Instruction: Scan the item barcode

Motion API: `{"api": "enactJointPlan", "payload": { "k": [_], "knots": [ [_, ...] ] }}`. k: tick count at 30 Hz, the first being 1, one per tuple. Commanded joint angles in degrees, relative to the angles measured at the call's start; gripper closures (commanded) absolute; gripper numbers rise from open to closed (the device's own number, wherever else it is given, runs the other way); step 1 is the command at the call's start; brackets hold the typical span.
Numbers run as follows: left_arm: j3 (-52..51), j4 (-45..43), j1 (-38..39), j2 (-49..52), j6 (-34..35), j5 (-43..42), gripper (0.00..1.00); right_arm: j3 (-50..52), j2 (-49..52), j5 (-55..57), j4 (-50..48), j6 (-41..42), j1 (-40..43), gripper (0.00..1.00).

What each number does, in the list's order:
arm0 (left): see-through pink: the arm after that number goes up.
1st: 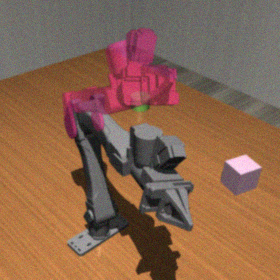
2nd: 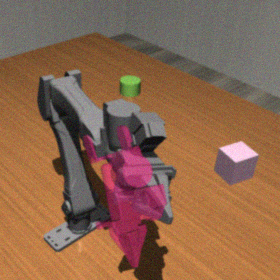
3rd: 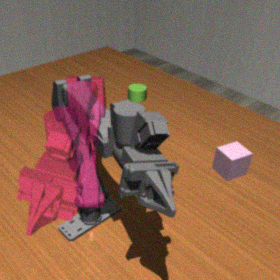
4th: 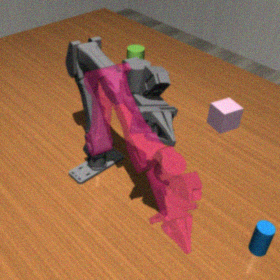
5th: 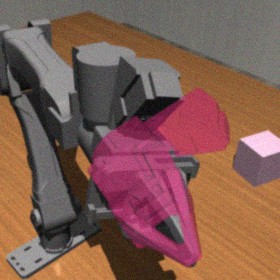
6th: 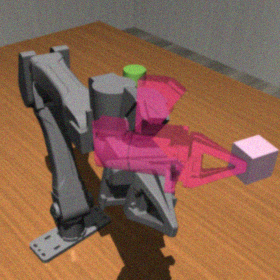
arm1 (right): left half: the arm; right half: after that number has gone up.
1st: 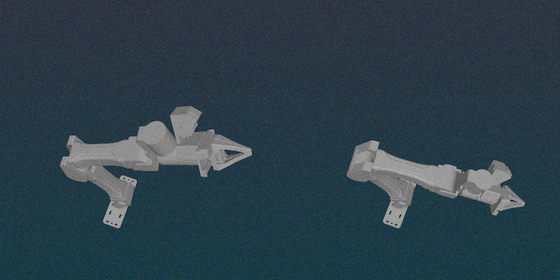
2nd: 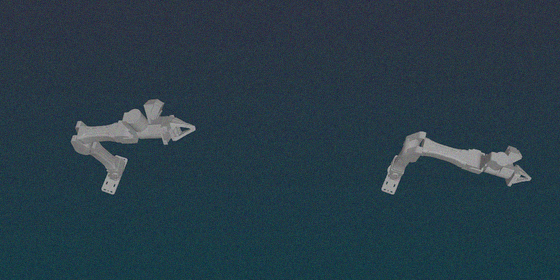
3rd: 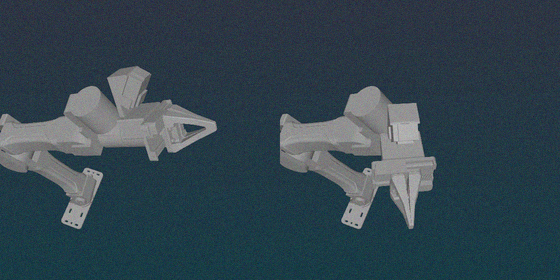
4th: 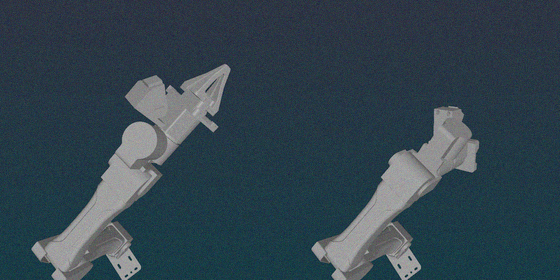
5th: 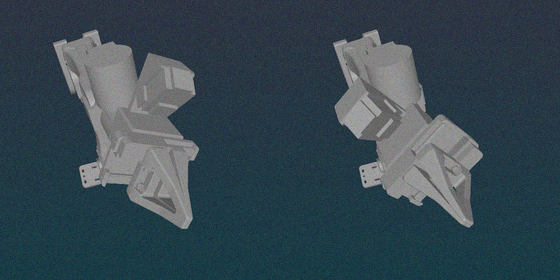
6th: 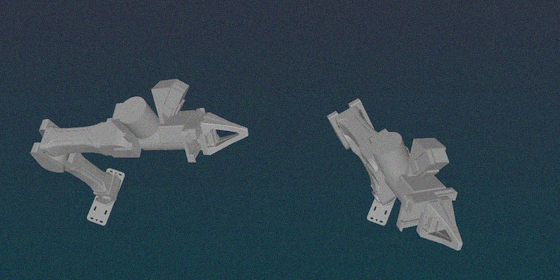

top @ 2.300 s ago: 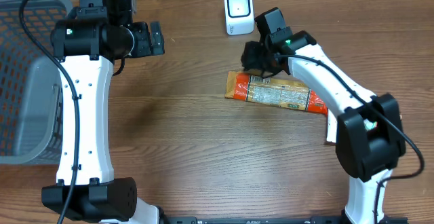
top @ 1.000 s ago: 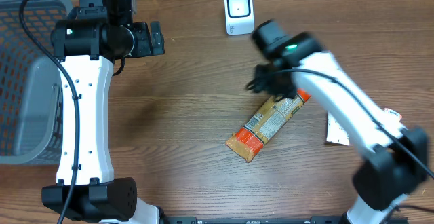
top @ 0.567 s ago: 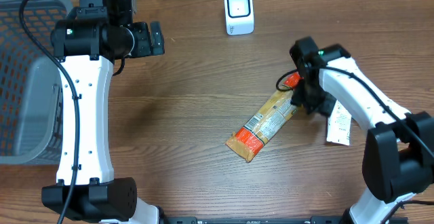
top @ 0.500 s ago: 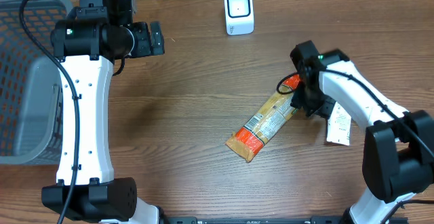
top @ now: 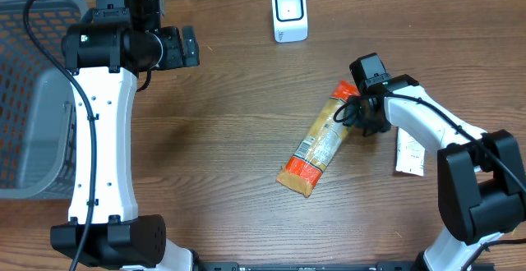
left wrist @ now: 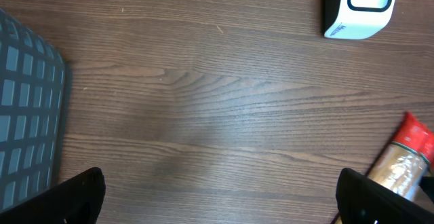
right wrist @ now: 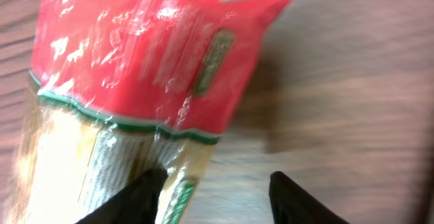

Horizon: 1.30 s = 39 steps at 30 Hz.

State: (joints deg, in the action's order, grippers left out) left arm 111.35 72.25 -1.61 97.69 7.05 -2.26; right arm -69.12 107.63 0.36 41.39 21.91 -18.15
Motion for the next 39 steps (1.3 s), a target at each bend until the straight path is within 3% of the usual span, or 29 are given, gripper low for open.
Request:
{"api": "enactJointPlan", "payload": {
  "k": [1, 6, 14, 18, 25, 28, 39],
  "knots": [
    [0.2, -0.1, 0.1, 0.2, -0.9, 0.3, 0.0, 0.5, 0.9, -14.1, -2.2, -14.0, -1.1, 0.51],
    [0.2, -0.1, 0.1, 0.2, -0.9, 0.3, 0.0, 0.5, 0.9, -21.2, -3.2, -20.7, -4.7, 0.51],
    [0.2, -0.1, 0.1, 0.2, -0.9, 0.3, 0.0, -1.9, 0.8, -24.1, -2.6, -18.4, -8.8, 0.32],
    [0.2, -0.1, 0.1, 0.2, -0.9, 0.3, 0.0, -6.6, 0.4, -22.8, 3.1, -12.3, -7.0, 0.35],
    [0.2, -0.1, 0.1, 0.2, -0.9, 0.3, 0.0, -11.9, 0.2, -0.6, 12.3, 1.6, -3.2, 0.39],
    [0.2, -0.1, 0.1, 0.2, -0.9, 0.3, 0.0, -11.5, 1.7, 4.7, 12.2, 2.3, -2.9, 0.39],
    [0.2, -0.1, 0.1, 0.2, -0.9, 0.3, 0.0, -11.5, 12.2, 5.6, 8.0, 1.9, -5.4, 0.44]
  ]
}}
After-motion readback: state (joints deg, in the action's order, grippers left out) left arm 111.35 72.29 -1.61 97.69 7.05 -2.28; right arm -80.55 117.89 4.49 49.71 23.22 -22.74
